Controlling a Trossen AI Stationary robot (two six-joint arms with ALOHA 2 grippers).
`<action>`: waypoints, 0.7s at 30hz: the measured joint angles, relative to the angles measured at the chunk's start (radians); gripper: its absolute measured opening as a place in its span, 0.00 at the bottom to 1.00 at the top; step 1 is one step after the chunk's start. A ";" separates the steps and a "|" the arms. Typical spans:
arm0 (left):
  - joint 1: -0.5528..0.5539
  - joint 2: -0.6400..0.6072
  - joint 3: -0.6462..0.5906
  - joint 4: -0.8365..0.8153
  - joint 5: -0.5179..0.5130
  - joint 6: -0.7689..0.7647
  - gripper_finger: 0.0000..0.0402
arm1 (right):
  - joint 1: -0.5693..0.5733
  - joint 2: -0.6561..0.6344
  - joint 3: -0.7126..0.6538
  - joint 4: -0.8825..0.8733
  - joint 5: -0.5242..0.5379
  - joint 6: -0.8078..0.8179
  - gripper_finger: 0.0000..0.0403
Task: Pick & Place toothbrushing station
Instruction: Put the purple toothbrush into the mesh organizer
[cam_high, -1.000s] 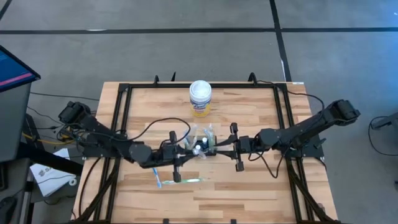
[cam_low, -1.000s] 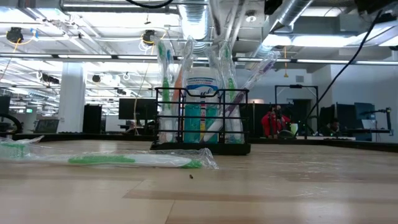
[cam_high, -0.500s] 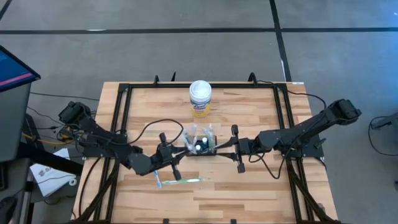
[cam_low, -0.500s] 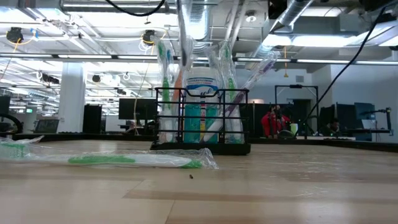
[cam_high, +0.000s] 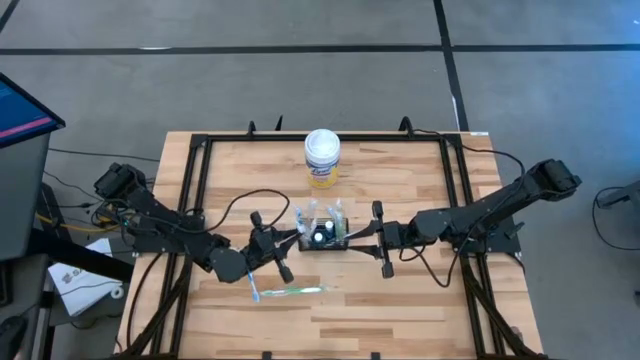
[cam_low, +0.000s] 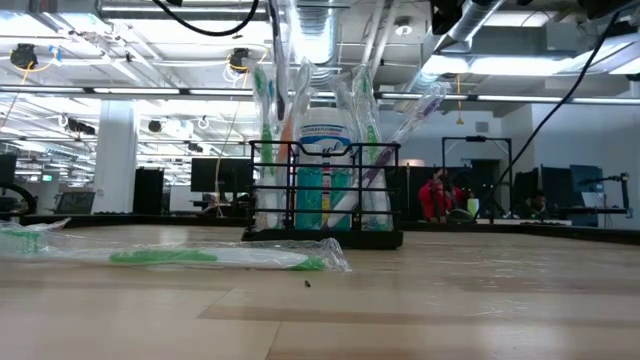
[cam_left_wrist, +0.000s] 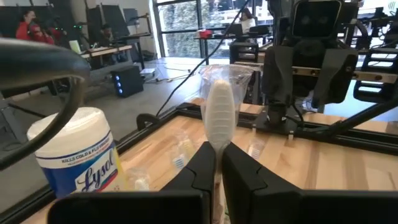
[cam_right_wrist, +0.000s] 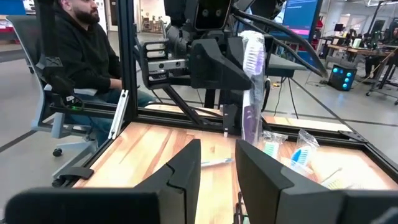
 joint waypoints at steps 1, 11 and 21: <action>0.000 0.000 0.000 -0.001 0.000 -0.003 0.01 | 0.000 0.000 0.000 -0.004 0.000 0.000 0.23; 0.003 -0.107 -0.186 0.004 -0.001 -0.192 0.01 | 0.000 0.000 0.000 -0.011 0.000 0.000 0.23; 0.031 -0.171 -0.304 0.120 0.081 -0.229 0.01 | -0.002 0.000 0.000 0.003 0.000 0.000 0.23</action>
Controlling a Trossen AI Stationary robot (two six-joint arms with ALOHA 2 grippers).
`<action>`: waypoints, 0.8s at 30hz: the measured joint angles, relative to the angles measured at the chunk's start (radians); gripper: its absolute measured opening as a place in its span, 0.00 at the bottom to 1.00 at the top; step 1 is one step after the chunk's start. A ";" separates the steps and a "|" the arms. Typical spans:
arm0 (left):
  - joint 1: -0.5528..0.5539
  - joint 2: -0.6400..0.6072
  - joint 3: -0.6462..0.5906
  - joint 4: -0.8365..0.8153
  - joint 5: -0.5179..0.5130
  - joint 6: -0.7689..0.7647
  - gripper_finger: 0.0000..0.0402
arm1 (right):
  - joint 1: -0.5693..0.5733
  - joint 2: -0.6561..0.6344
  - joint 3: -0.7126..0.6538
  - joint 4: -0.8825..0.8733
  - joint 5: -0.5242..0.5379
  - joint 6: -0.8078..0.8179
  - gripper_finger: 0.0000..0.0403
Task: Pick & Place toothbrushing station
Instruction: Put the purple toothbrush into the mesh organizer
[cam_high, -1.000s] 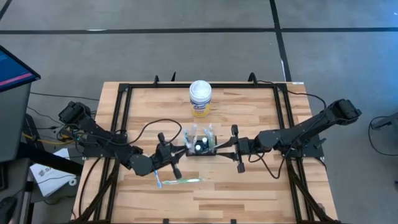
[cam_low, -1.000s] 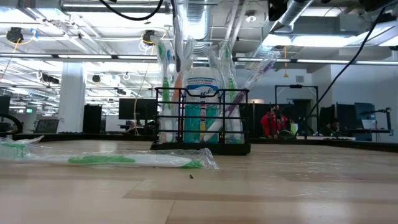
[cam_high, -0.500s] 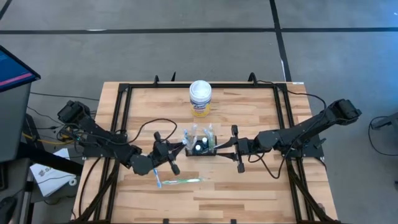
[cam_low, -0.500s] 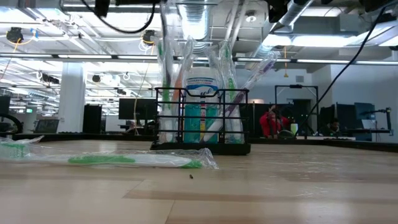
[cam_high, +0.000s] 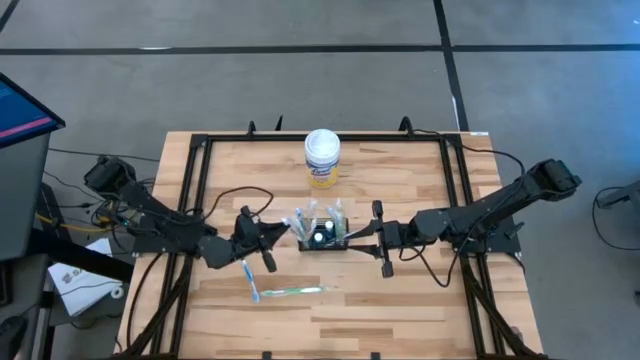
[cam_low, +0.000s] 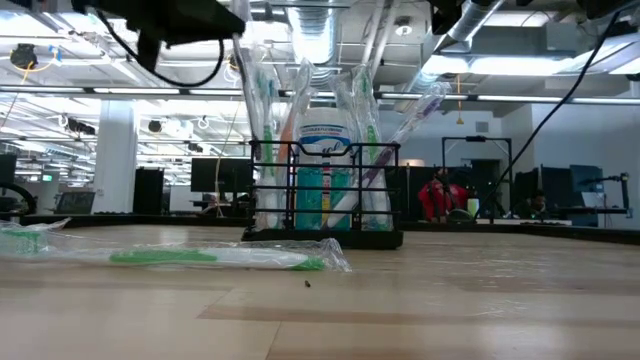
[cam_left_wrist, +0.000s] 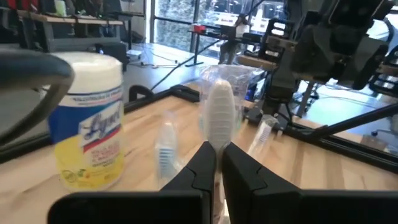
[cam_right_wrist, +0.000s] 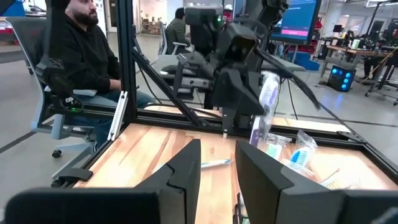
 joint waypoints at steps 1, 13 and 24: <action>0.010 0.015 -0.001 0.018 0.015 0.000 0.01 | 0.000 0.000 0.000 0.001 0.000 0.000 0.23; 0.063 0.106 -0.005 0.090 0.101 -0.022 0.01 | 0.000 0.000 0.000 -0.015 0.000 0.000 0.23; 0.068 0.181 -0.004 0.092 0.088 -0.091 0.01 | 0.000 0.000 0.000 -0.019 0.000 0.000 0.23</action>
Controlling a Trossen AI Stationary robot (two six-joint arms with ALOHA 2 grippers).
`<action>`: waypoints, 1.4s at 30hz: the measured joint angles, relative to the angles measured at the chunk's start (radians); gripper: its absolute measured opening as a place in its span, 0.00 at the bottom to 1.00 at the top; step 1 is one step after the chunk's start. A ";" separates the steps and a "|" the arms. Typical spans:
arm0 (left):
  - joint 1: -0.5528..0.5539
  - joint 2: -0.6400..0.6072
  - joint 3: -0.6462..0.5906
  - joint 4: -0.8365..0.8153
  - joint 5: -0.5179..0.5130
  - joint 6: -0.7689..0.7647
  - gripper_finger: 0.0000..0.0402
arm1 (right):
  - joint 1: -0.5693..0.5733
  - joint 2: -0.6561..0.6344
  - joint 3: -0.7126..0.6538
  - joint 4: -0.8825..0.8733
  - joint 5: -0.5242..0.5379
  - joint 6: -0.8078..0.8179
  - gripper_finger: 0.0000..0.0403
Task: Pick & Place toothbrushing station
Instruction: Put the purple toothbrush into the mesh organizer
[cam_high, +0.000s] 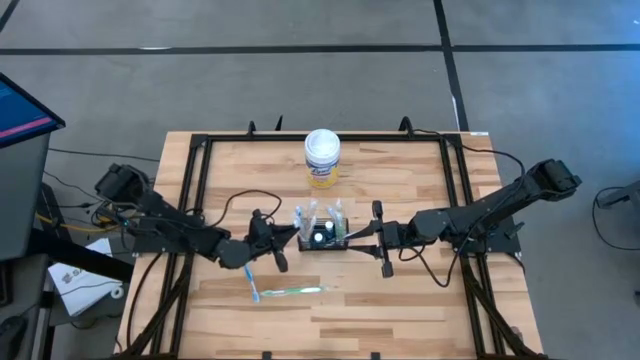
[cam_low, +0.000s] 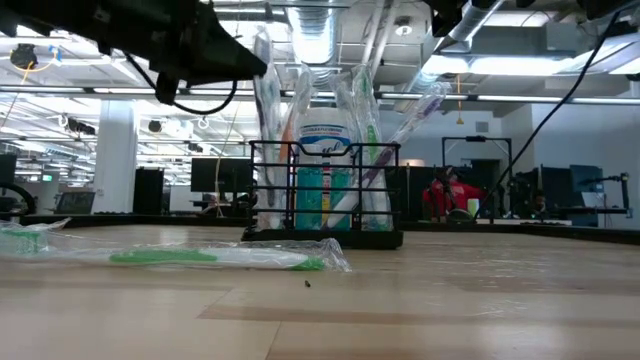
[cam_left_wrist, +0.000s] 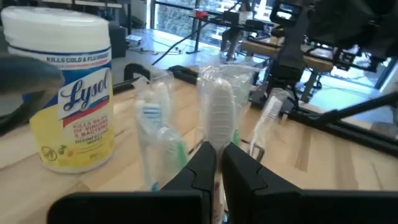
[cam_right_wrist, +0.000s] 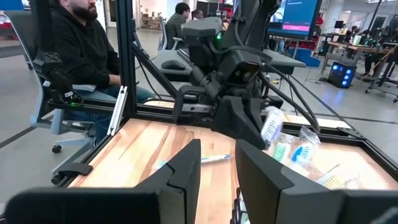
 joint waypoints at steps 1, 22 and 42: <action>0.003 0.007 0.001 0.005 0.000 -0.010 0.01 | 0.000 0.000 0.000 0.000 0.000 0.000 0.23; 0.003 0.021 0.001 -0.004 0.018 -0.054 0.03 | 0.000 0.000 0.000 -0.007 0.000 0.000 0.23; 0.010 0.049 0.001 0.022 0.024 -0.015 0.03 | 0.000 0.000 0.000 -0.007 0.000 -0.003 0.23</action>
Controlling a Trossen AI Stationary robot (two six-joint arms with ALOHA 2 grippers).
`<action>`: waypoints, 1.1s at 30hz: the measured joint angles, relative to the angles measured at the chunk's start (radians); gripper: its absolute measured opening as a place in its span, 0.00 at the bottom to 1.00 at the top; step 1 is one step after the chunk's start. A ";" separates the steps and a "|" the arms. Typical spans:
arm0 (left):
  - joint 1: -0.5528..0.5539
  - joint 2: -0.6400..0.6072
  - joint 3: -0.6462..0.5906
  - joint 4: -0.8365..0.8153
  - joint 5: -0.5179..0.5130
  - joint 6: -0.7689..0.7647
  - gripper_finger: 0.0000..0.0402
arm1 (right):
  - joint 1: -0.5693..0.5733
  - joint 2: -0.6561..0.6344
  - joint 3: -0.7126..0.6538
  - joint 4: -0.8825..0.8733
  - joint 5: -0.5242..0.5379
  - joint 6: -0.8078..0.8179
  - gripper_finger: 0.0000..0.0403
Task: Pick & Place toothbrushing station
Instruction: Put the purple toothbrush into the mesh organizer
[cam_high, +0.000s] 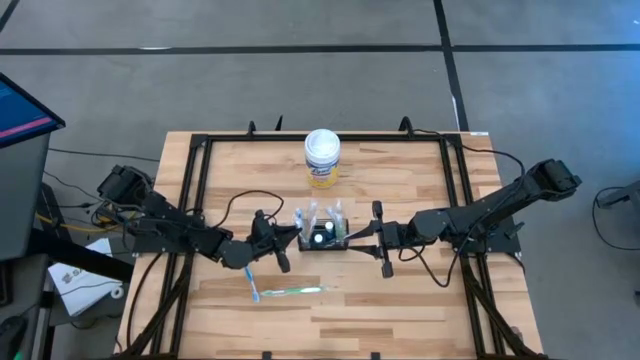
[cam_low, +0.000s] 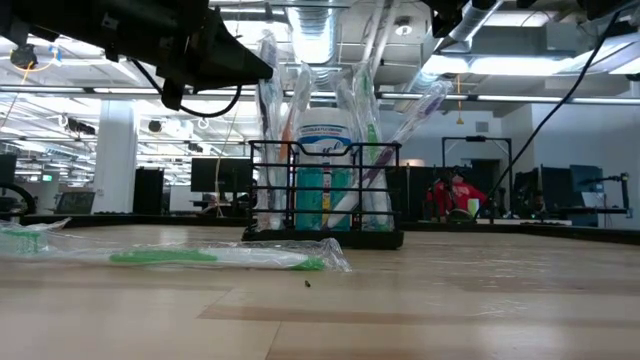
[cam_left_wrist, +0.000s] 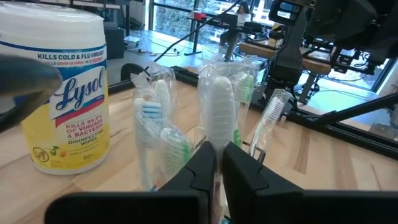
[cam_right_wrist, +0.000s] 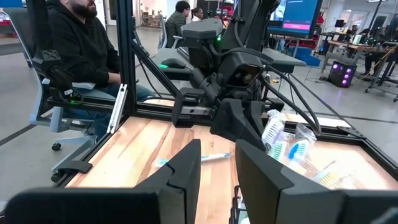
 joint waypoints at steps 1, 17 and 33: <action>0.000 0.000 0.000 0.000 -0.001 0.000 0.03 | 0.000 0.000 0.000 0.000 0.000 0.000 0.23; 0.000 -0.005 -0.004 -0.005 0.005 0.035 0.18 | 0.000 0.000 0.000 -0.010 0.000 0.001 0.23; -0.060 -0.136 -0.004 -0.103 -0.048 0.132 0.33 | 0.001 0.000 0.000 -0.024 0.000 0.003 0.23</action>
